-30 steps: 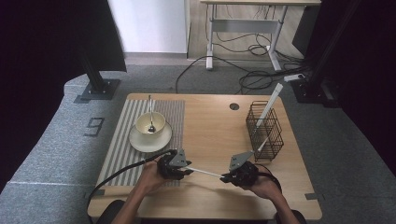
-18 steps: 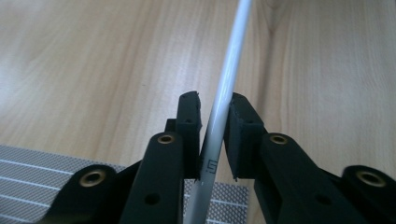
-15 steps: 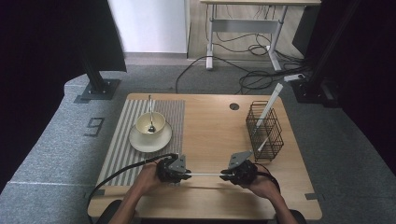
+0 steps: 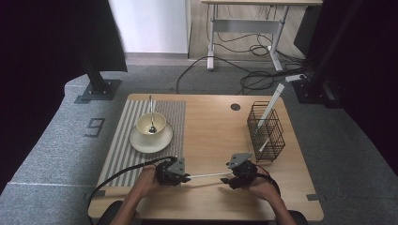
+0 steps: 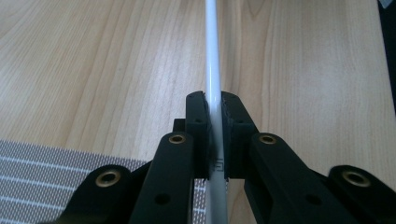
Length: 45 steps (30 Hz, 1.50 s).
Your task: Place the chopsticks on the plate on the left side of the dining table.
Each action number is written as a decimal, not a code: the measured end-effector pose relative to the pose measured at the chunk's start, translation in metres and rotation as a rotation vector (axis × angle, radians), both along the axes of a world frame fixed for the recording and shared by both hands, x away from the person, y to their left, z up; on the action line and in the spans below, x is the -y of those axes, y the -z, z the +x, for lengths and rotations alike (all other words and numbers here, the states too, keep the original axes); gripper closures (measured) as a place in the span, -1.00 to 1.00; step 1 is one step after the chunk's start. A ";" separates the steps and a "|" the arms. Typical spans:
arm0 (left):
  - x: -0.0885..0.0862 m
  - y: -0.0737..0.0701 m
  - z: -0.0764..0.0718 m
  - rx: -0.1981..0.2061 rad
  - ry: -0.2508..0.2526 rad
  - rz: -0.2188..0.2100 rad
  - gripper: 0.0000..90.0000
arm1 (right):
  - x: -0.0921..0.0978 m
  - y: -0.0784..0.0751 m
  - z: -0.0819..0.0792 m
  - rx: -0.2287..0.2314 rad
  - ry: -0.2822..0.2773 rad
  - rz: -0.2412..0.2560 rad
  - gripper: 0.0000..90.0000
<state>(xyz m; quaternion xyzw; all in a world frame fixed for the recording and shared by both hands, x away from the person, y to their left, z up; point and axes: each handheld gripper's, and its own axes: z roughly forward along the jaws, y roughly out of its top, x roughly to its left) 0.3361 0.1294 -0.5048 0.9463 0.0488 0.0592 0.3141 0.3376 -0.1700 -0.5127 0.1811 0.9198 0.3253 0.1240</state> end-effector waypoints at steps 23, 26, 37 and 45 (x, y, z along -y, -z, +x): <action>-0.044 0.016 0.011 -0.063 -0.224 -0.121 0.85 | 0.016 0.023 0.001 -0.028 0.192 0.081 -0.91; -0.051 0.016 0.013 -0.066 -0.263 -0.132 0.85 | 0.017 0.026 -0.001 -0.032 0.193 0.084 -0.91; -0.070 0.019 0.018 -0.061 -0.385 -0.142 0.85 | 0.028 0.037 -0.009 -0.041 0.230 0.113 -0.89; -0.085 0.019 0.021 -0.066 -0.464 -0.181 0.85 | 0.036 0.042 -0.012 -0.055 0.257 0.140 -0.95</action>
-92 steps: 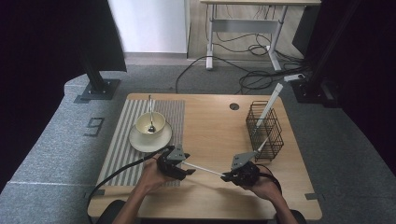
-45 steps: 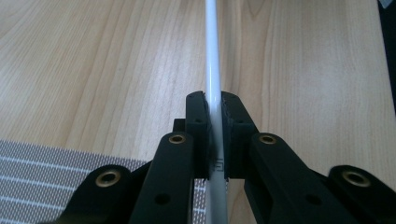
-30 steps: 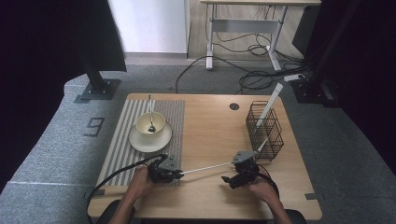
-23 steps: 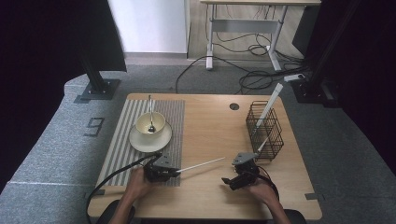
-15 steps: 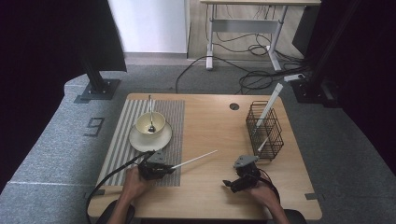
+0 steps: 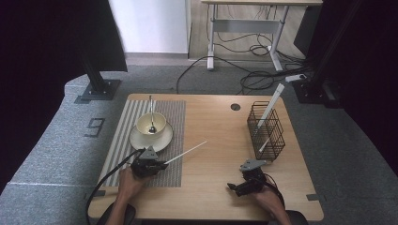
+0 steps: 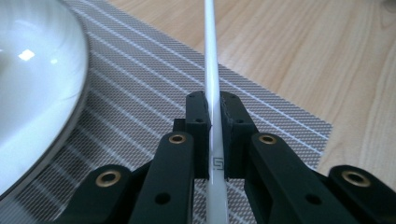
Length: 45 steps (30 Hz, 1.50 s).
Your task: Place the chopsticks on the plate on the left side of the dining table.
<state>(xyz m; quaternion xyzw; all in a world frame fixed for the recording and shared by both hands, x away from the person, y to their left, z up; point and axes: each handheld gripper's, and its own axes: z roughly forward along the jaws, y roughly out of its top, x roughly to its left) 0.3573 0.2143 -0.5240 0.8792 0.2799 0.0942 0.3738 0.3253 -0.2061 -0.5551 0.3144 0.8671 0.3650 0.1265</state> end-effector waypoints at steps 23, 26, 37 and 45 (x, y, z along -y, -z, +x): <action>-0.037 0.001 0.005 0.002 -0.182 -0.051 0.85 | 0.003 0.004 -0.003 0.008 0.005 -0.012 -1.00; -0.040 0.002 0.006 0.000 -0.204 -0.045 0.85 | 0.003 0.004 -0.003 0.008 0.005 -0.012 -1.00; -0.050 0.006 0.008 -0.020 -0.287 -0.056 0.85 | 0.003 0.004 -0.003 0.008 0.004 -0.013 -1.00; -0.056 0.008 0.007 -0.025 -0.339 -0.065 0.85 | 0.003 0.004 -0.003 0.008 0.004 -0.013 -1.00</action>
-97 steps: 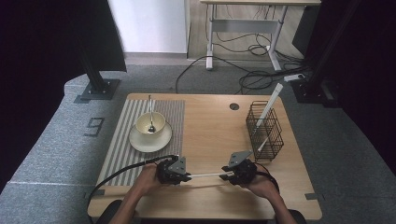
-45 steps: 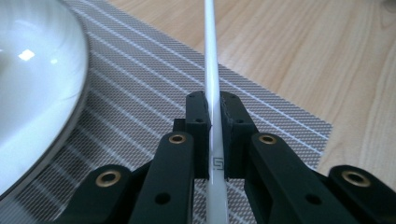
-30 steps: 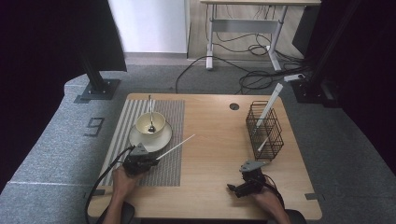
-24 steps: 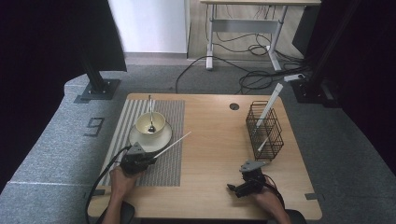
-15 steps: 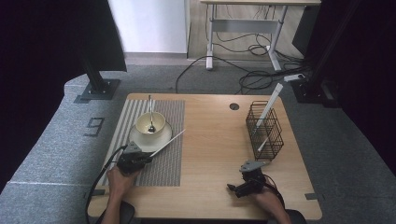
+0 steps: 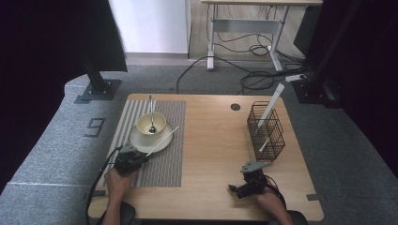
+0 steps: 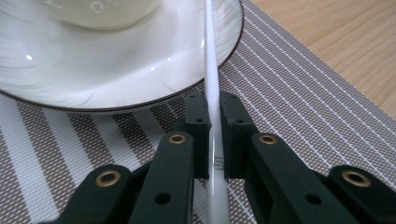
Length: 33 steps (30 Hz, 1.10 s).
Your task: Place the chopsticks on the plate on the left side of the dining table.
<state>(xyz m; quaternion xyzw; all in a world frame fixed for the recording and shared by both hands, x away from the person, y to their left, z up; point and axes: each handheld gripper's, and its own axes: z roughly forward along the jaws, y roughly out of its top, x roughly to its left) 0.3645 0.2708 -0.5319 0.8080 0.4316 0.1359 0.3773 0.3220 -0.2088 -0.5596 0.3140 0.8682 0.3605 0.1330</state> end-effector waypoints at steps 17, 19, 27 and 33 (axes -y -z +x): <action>-0.008 0.003 0.001 -0.010 -0.068 0.006 0.84 | 0.000 0.000 0.000 0.000 0.000 0.000 -1.00; -0.008 0.003 0.001 -0.006 -0.070 0.008 0.83 | 0.000 0.000 0.000 0.000 0.000 0.000 -1.00; -0.007 0.002 -0.001 0.013 -0.070 -0.001 0.51 | 0.000 0.000 0.000 0.000 0.000 0.000 -1.00; -0.008 -0.002 -0.004 0.036 -0.077 -0.033 0.20 | 0.000 0.000 0.000 0.000 0.000 0.000 -1.00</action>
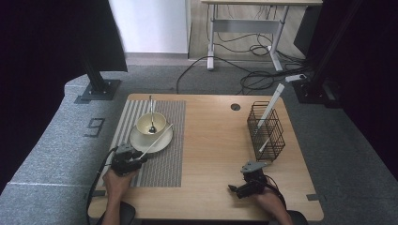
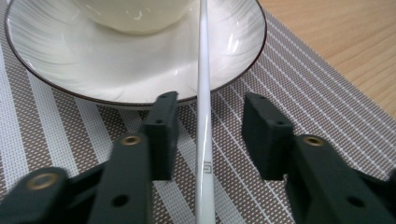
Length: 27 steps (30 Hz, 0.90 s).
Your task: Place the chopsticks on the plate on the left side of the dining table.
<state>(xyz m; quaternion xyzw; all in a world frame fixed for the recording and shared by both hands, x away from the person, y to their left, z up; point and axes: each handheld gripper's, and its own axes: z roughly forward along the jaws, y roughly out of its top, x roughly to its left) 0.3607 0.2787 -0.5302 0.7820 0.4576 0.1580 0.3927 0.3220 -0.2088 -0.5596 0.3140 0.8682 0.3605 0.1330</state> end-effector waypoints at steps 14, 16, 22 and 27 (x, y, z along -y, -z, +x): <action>0.011 -0.010 -0.002 0.086 0.078 -0.122 -0.60 | 0.000 0.000 0.000 0.000 0.002 0.001 -1.00; 0.014 -0.010 -0.002 0.088 0.099 -0.146 -0.66 | 0.000 0.000 0.000 0.000 0.002 0.001 -1.00; 0.025 -0.009 0.000 0.073 0.148 -0.132 -0.79 | 0.000 0.000 0.000 0.000 0.002 0.001 -1.00; 0.035 -0.007 0.001 0.063 0.173 -0.098 -0.91 | 0.000 0.000 0.000 0.000 0.002 0.001 -1.00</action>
